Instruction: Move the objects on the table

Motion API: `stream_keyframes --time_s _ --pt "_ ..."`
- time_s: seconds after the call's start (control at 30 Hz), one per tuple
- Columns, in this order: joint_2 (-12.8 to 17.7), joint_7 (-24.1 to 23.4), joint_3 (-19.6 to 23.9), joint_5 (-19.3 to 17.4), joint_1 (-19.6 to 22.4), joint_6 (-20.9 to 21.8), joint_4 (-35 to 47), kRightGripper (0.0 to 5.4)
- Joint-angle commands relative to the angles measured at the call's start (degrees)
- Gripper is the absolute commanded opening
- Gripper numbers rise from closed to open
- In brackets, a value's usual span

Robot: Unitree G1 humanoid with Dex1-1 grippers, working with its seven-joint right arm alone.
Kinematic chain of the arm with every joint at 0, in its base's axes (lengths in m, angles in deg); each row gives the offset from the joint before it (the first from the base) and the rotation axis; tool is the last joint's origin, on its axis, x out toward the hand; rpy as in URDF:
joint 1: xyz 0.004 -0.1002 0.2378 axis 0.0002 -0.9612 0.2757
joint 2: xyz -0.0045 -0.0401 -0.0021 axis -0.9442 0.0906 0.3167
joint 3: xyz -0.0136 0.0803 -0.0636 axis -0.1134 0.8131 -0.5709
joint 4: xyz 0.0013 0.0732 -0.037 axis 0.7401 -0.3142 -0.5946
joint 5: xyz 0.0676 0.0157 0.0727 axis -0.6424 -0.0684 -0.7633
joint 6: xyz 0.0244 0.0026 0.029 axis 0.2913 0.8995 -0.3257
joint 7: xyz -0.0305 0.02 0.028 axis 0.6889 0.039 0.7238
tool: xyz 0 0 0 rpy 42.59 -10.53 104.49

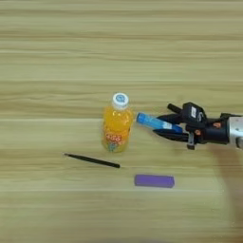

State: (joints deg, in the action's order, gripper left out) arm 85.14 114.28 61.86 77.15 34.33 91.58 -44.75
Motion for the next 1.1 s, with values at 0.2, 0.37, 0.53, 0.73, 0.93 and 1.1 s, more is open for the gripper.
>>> stream_keyframes --time_s 0.2,0.37,0.53,0.73,0.93,1.1 --pt "-1.16 -4.97 -1.27 3.19 6.91 2.94 -6.51 1.42" --pt "-1.86 -4.6 -2.25 3.92 6.84 3.9 -8.31 1.42" --pt "-1.63 -4.05 -3.03 4.47 6.53 4.48 -9.07 1.42" --pt "-1.44 -3.55 -3.36 4.33 6.54 5.07 -9.51 1.42" --pt "-1.31 -3.01 -3.18 3.7 6.24 5.12 -8.88 2.16" --pt "-1.35 -2.89 -3.08 3.54 6.29 5.19 -8.81 2.53"
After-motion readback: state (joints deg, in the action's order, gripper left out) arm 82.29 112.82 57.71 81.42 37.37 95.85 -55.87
